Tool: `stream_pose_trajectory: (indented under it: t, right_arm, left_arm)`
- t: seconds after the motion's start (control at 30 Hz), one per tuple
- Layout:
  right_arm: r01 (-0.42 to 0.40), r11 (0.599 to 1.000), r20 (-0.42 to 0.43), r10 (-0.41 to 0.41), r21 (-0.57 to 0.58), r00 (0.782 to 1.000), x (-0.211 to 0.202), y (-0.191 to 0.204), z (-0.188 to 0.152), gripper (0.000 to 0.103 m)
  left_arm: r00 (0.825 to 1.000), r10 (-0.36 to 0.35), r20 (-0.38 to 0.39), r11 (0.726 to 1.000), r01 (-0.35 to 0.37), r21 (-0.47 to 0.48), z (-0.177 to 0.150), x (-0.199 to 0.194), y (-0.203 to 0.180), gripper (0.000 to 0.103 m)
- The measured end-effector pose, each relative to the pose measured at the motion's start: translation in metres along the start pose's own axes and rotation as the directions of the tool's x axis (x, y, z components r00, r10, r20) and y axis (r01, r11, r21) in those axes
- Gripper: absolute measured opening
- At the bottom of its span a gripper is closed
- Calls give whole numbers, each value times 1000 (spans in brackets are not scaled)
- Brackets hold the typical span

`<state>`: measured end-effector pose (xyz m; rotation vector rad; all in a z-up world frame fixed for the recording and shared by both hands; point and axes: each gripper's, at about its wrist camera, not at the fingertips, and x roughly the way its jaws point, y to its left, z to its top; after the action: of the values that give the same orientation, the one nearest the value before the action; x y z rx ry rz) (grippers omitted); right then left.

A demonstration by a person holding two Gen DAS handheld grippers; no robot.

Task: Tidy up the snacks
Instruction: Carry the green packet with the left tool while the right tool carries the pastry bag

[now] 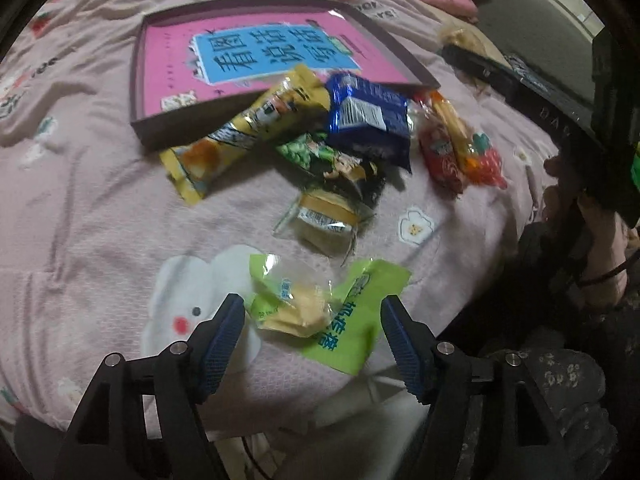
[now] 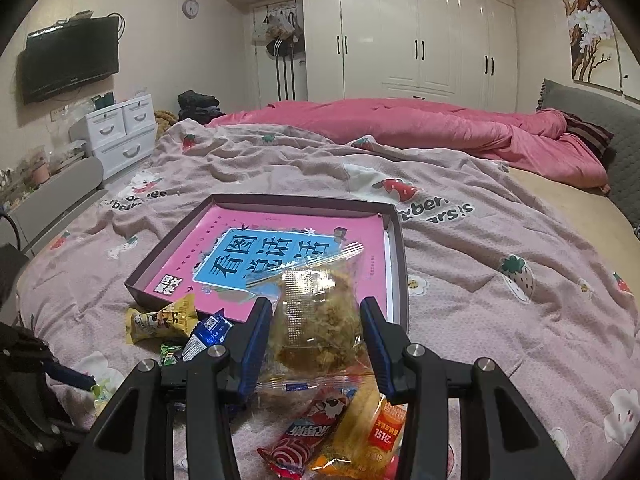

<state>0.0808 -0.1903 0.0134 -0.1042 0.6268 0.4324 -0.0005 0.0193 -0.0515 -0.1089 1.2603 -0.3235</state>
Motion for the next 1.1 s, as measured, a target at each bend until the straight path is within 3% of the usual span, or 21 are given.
stream_pose_trajectory:
  t: [0.2,0.37,0.43,0.47,0.63,0.67,0.77,1.1]
  right_arm:
    - [-6,1000,12,6,5,1000,-4,0,0,46]
    - [2,1000,-35,-2,-13,999,3,0,-4,45]
    - [12,999,-61,-14,-34,998,4,0,-10,45]
    - [12,999,-78,-15,-45,997,5,-1,-14,45]
    - [5,1000,-156,-4,7,988,9,-17,-32,46]
    - [4,999,-165,2,34,986,11,-22,-32,48]
    - [-5,997,-180,19,76,984,18,-26,-31,50]
    - [44,997,-195,-54,-58,979,38,-9,-29,49]
  left_arm:
    - [998,40,-51,999,-40,16,3,27,0,74]
    - [996,89,-23,994,-88,65,6,39,-11,75]
    - [995,104,-3,991,-104,81,8,40,-16,64]
    - [994,110,6,991,-110,82,10,40,-17,52]
    - [996,84,7,994,-85,63,14,39,-15,45]
    - [997,81,10,995,-82,56,15,39,-13,39]
    - [999,49,14,998,-49,34,18,36,-7,38]
    - [998,-20,57,1000,19,11,17,14,1,38]
